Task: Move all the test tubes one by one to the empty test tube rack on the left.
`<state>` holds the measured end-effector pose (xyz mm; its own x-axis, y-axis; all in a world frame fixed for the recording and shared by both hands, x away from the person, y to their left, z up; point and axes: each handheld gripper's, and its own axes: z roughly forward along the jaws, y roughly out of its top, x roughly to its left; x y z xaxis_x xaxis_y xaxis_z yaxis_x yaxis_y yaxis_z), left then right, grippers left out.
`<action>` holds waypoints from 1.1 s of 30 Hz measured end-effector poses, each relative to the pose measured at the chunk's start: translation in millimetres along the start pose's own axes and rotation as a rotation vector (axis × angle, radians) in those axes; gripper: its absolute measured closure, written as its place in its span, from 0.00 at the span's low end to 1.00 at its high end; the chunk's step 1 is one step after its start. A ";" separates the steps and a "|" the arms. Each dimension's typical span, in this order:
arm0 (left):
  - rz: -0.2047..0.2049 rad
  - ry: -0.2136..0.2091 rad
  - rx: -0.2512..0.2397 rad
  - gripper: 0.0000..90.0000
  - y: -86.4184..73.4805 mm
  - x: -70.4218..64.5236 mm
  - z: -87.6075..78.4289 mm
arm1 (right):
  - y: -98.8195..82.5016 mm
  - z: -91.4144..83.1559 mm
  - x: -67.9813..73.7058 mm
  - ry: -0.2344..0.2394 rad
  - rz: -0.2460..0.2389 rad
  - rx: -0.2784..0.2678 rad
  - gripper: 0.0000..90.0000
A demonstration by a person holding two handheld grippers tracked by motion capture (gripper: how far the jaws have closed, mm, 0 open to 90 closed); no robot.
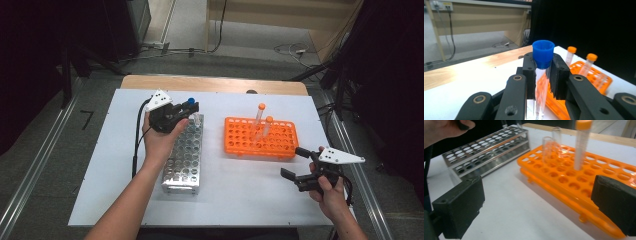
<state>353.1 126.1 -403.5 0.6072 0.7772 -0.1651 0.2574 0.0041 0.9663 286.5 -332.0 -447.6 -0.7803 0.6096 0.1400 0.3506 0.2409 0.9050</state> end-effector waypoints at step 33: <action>0.046 0.095 0.287 0.86 -25.9 1.8 31.5 | -6.8 5.7 -6.6 -0.032 -0.005 0.032 0.00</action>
<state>371.3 107.6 -435.0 0.5539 0.8277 -0.0899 0.4415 -0.2004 0.8746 292.2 -333.4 -457.0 -0.7655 0.6317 0.1225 0.3634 0.2674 0.8924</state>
